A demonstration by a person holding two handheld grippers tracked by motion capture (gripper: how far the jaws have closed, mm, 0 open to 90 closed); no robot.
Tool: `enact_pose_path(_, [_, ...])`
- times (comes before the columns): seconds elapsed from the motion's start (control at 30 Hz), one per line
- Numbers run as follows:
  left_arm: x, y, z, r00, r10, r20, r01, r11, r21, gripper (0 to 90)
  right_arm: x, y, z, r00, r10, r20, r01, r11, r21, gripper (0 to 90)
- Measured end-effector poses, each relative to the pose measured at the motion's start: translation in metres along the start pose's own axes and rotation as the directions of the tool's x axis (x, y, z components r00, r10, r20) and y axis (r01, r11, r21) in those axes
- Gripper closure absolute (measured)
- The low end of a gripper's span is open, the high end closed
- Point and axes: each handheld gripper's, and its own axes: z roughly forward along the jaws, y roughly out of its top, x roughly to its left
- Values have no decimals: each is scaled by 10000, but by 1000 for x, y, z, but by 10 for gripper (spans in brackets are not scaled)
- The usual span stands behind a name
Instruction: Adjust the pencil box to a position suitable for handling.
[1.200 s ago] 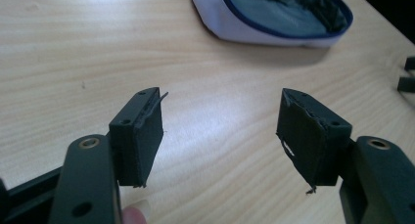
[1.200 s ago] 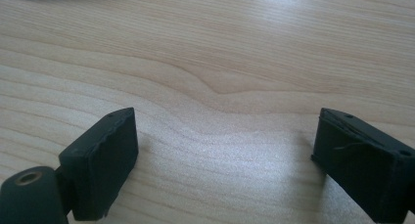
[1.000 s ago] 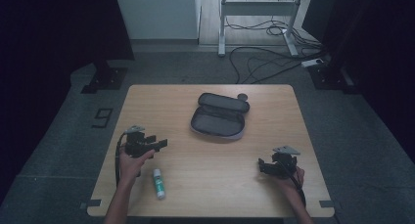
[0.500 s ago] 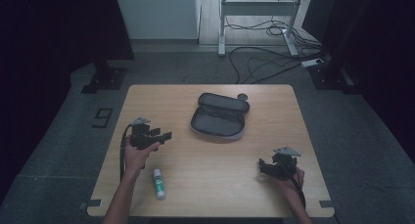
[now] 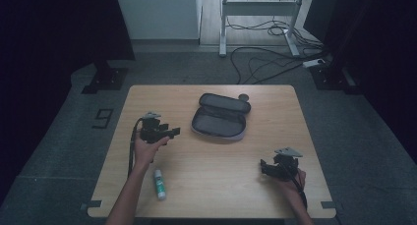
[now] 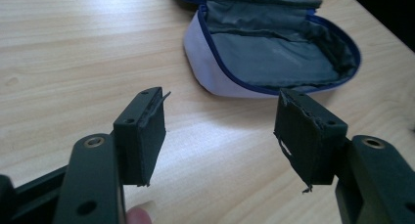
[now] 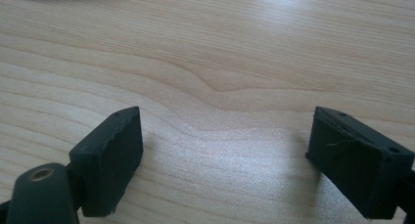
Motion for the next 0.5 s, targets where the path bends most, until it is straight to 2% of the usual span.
enact_pose_path(0.13, [-4,6,7,10000,59,-31,-59,10000,-29,362,0,0,0,10000,26,-2,-26,10000,5,128])
enact_pose_path(0.37, [-8,14,22,9999,125,-43,-124,9997,194,361,0,-1,-1,10000,5,-7,-5,10000,-10,129])
enact_pose_path(0.5, [-8,17,29,9999,43,114,-45,9999,144,366,0,-1,-1,10000,0,-6,0,10000,-9,129])
